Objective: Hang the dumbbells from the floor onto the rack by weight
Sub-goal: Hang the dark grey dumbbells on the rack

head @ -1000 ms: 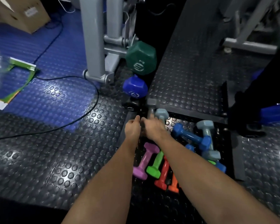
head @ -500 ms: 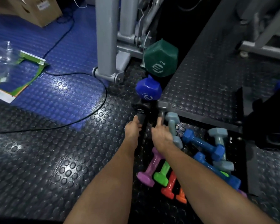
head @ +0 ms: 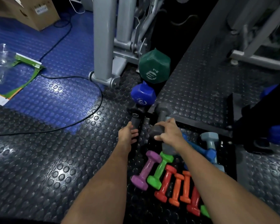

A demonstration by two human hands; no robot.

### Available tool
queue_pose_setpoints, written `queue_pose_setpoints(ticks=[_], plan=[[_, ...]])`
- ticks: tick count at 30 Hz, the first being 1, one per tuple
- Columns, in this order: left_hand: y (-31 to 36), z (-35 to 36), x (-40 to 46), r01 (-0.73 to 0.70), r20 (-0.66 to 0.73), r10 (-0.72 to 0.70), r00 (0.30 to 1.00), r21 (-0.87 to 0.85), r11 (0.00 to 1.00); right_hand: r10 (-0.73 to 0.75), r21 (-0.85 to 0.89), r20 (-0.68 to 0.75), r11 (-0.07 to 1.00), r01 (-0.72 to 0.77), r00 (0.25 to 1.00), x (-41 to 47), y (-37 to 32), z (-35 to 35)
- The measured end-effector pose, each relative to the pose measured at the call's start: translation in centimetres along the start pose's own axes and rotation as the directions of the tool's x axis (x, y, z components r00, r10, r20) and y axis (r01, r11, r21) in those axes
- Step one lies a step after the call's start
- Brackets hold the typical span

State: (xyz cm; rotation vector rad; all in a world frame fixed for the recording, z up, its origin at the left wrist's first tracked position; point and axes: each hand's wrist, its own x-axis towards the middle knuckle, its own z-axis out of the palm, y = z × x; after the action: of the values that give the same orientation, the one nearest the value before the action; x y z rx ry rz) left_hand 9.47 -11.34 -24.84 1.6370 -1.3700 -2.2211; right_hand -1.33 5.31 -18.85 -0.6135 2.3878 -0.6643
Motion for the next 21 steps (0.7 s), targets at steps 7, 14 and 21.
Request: queue_pose_setpoints(ticks=[7,14,21], plan=[[0.5,2.4,-3.1,0.168,0.208,-0.178,0.962,0.066,0.984,-0.045,0.3,0.138,0.954,0.002,0.989,-1.2,0.1,-5.1],[0.4,5.4,-3.6,0.248,0.283,-0.211,0.936,-0.101,0.963,0.003,0.533,0.008,0.846,-0.006,1.0,-2.8,-0.7,-2.6],[0.5,5.3,-7.3,0.297,0.295,-0.252,0.922,-0.117,0.948,0.082,0.417,-0.098,0.908,-0.034,0.992,-4.3,-0.4,-0.2]])
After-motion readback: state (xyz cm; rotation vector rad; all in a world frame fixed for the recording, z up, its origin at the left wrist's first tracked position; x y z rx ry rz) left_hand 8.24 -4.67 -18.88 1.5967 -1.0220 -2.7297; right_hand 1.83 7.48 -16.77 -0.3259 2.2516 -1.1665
